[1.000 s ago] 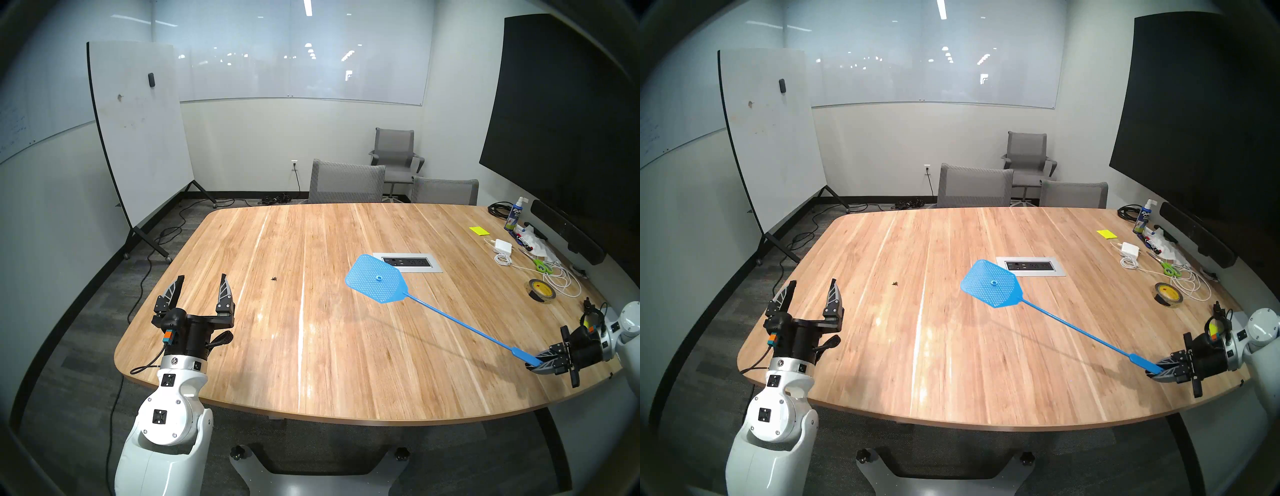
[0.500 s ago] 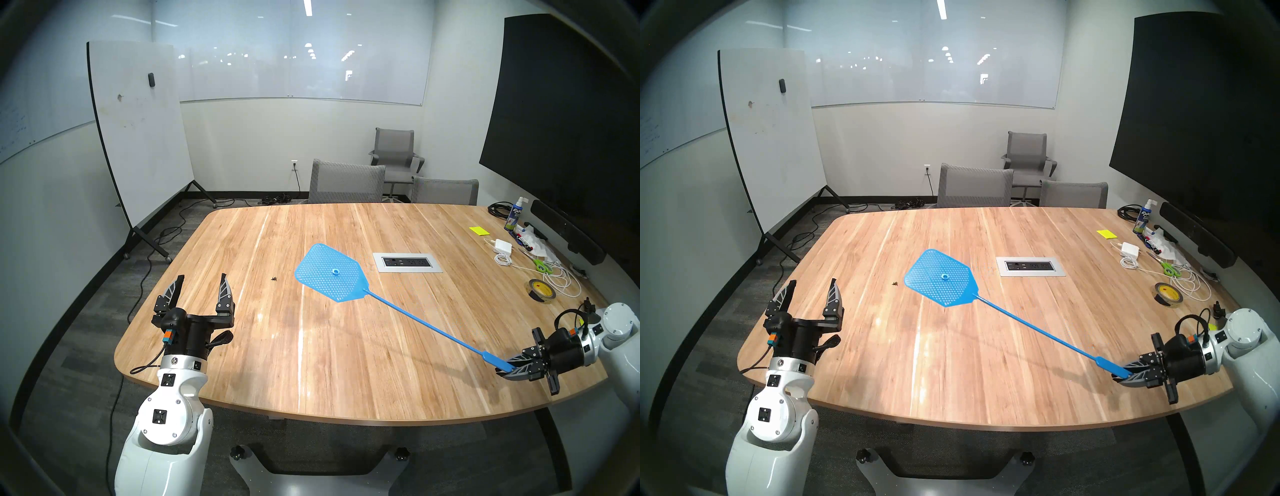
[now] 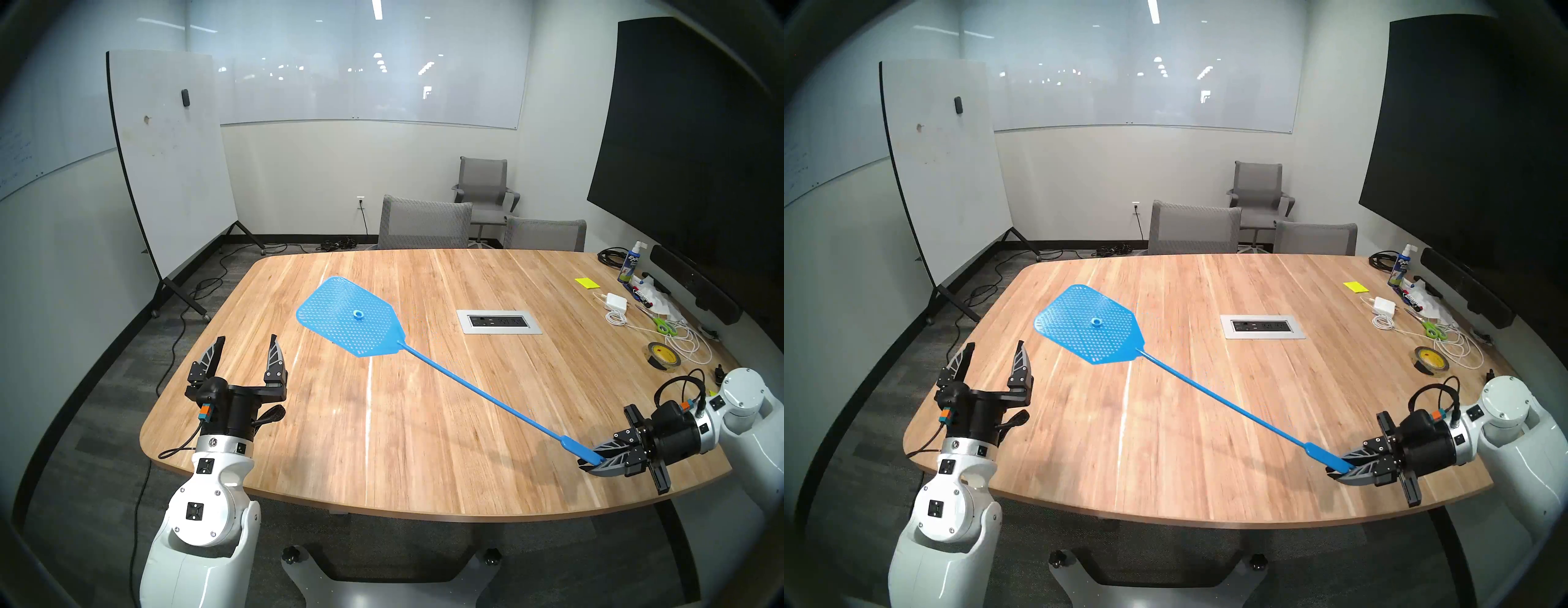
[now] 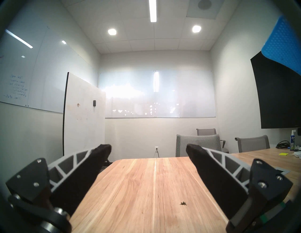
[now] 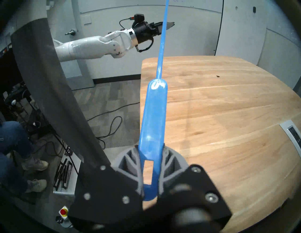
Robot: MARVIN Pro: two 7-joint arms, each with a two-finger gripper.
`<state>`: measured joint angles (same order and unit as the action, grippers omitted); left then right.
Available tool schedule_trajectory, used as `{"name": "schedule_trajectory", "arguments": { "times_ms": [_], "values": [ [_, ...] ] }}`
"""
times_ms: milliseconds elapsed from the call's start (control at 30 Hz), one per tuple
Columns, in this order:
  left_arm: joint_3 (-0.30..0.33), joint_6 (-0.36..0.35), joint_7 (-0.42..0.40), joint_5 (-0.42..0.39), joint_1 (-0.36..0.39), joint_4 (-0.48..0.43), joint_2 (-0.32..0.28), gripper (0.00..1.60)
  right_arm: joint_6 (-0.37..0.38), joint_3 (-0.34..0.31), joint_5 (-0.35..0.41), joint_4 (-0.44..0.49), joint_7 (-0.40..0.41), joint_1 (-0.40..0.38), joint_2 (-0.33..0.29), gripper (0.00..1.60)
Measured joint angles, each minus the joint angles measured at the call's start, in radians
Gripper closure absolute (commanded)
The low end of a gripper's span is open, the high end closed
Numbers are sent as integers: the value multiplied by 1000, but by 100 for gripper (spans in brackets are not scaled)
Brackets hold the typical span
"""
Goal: Swat a bug on table
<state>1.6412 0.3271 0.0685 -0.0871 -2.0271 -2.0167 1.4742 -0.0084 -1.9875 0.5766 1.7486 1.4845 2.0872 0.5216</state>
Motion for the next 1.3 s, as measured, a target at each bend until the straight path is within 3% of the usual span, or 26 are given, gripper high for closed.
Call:
{"name": "schedule_trajectory", "arguments": {
  "times_ms": [267,500,700,733,1033,1300],
  "values": [
    [0,0,0,0,-14,-11,0,0,141,-66,10,119,-33,39,27,160],
    [0,1,0,0,-26,-23,0,0,266,-134,13,179,-120,78,71,160],
    [0,1,-1,0,-37,-35,0,0,382,-176,14,214,-234,111,124,160],
    [0,1,-1,0,-41,-40,0,0,427,-190,14,237,-277,125,148,160],
    [1,1,-2,0,-54,-53,0,0,588,-229,14,359,-432,167,236,160],
    [1,0,-2,0,-62,-61,0,0,736,-199,-27,472,-588,178,330,160]
  ]
}}
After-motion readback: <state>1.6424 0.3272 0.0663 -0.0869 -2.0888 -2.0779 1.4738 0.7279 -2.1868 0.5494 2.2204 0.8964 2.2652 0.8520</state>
